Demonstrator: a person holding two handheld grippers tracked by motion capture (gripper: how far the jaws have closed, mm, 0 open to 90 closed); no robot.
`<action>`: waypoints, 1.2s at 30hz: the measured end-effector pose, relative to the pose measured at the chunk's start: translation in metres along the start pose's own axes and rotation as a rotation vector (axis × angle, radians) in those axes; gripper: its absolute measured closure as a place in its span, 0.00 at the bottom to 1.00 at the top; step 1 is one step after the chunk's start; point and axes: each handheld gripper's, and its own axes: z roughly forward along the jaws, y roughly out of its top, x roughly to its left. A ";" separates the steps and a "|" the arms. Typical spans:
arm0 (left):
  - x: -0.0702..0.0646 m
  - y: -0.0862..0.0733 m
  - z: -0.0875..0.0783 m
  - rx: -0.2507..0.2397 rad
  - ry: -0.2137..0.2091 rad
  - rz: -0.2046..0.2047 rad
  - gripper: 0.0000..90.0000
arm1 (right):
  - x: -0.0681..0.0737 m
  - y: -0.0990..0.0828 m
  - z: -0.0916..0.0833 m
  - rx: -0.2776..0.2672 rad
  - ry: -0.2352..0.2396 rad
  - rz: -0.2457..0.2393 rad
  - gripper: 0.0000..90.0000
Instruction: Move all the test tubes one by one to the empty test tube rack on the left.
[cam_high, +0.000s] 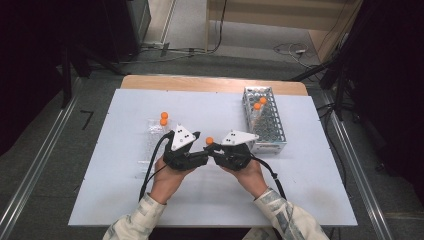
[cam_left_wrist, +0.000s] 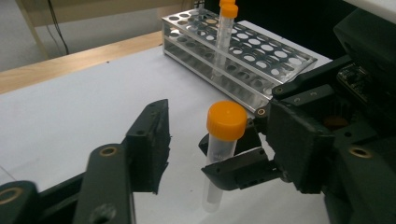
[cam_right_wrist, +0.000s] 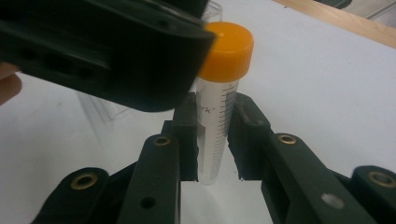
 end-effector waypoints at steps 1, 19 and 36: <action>0.000 0.000 0.000 -0.001 -0.006 0.000 0.50 | 0.001 0.000 0.001 -0.002 0.004 -0.005 0.80; 0.000 -0.004 0.004 0.019 -0.017 0.010 0.77 | 0.007 0.001 0.003 0.006 0.032 -0.003 0.80; 0.022 0.005 -0.016 -0.031 0.029 -0.050 0.78 | -0.004 0.004 -0.001 0.001 -0.010 0.069 0.26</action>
